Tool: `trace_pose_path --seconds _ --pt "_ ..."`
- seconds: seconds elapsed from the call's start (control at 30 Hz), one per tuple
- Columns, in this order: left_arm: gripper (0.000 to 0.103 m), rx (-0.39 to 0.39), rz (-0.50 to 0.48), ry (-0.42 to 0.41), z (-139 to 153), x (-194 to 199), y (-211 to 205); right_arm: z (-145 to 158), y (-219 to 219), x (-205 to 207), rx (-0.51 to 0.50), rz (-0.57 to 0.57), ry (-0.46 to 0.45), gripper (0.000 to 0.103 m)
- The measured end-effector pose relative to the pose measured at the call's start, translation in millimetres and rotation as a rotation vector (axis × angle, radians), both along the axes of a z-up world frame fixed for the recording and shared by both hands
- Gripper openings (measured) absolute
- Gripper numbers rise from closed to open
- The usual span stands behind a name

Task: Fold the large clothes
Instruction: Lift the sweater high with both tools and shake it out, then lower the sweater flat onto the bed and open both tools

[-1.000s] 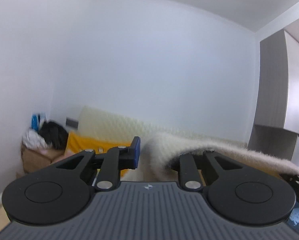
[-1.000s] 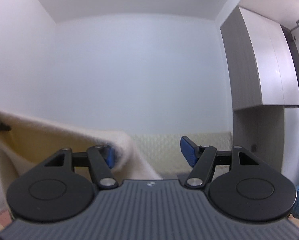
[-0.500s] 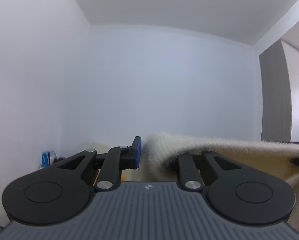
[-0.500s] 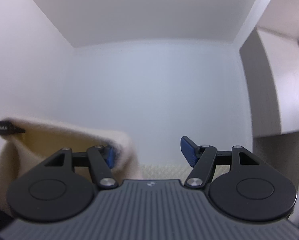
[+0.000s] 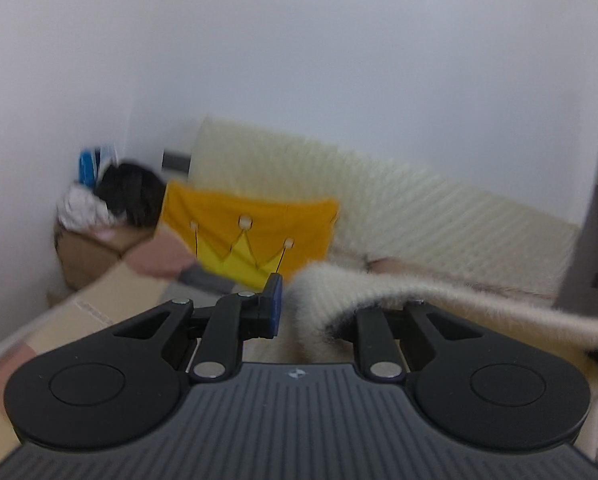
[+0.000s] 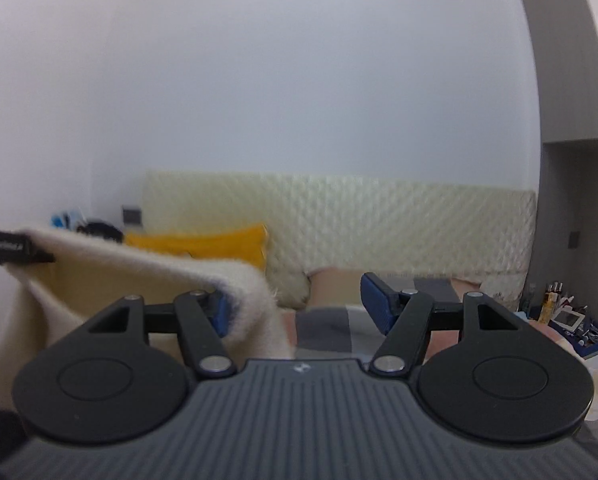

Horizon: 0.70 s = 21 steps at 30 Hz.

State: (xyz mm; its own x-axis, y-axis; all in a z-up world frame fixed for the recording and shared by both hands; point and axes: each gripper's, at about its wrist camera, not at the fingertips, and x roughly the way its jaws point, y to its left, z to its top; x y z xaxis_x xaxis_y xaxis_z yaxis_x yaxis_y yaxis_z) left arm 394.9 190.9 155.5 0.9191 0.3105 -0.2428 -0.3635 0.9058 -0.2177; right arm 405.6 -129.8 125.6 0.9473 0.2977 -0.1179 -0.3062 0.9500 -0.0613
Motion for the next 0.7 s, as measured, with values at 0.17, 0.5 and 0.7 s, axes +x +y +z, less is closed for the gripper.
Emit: trace_pose_path --seconds 0.17,0.5,0.7 --pt "0.020 0.020 -0.006 0.083 -102 160 31 -75 43 140 -0.018 -0.054 0.054 0.066" --pt "0.021 0.083 -0.119 0.301 -324 360 71 -264 95 254 0.022 -0.126 0.293 0.065" --pt "0.024 0.068 -0.144 0.398 -376 371 79 -321 108 265 -0.011 -0.116 0.399 0.066"
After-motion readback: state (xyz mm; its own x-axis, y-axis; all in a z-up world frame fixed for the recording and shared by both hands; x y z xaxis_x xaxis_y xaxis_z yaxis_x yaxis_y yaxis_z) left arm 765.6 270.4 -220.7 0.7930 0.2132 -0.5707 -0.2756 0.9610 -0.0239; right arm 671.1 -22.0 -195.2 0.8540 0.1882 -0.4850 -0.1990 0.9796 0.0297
